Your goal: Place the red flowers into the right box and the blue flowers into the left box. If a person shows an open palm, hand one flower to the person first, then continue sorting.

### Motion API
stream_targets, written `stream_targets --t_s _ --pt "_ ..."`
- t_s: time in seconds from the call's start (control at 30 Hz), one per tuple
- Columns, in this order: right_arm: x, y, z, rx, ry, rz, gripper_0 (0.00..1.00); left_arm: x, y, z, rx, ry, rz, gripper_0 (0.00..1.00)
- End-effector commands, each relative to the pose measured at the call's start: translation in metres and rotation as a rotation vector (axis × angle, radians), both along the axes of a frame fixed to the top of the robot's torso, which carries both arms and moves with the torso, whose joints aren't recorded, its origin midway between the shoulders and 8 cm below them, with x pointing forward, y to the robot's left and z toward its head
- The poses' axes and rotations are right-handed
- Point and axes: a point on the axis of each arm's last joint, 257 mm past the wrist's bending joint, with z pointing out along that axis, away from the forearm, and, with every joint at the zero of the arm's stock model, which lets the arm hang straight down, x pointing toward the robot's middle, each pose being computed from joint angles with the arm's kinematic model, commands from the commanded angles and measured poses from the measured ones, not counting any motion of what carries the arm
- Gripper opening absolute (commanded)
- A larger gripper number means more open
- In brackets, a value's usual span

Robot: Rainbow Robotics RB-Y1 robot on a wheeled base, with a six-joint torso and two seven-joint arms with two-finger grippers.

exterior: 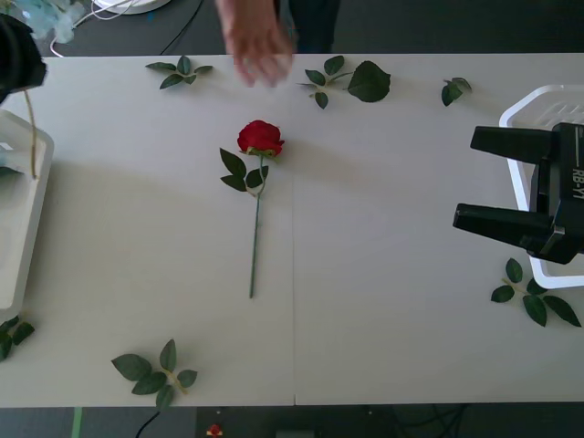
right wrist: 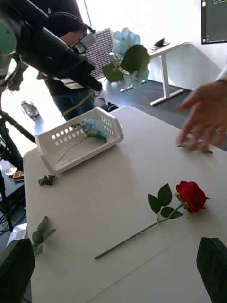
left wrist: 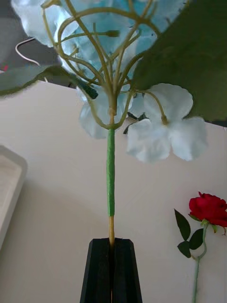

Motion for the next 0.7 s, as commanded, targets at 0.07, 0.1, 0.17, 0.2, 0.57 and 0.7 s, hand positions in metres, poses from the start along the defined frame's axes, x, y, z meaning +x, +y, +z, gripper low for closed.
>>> stream_targets --t_s 0.07,0.1,0.17,0.2,0.57,0.7 --pt "-0.007 -0.001 -0.001 -0.054 -0.034 0.019 1.00 -0.005 -0.006 0.011 0.055 -0.035 -0.054 0.00" --pt "-0.007 -0.001 -0.001 -0.053 -0.035 0.020 1.00 -0.003 -0.008 0.015 0.053 -0.049 -0.060 0.00" --pt "-0.007 -0.001 0.000 -0.053 -0.037 0.020 1.00 0.001 -0.013 0.026 0.045 -0.096 -0.078 0.00" --pt "-0.007 -0.001 0.000 -0.051 -0.036 0.020 1.00 0.003 -0.014 0.031 0.042 -0.113 -0.085 0.00" --pt "-0.008 -0.001 -0.001 -0.046 -0.027 0.020 1.00 0.072 -0.036 0.130 -0.016 -0.415 -0.207 0.00" --pt "-0.008 -0.001 -0.001 -0.046 -0.027 0.020 1.00 0.099 -0.042 0.157 -0.044 -0.455 -0.225 0.00"
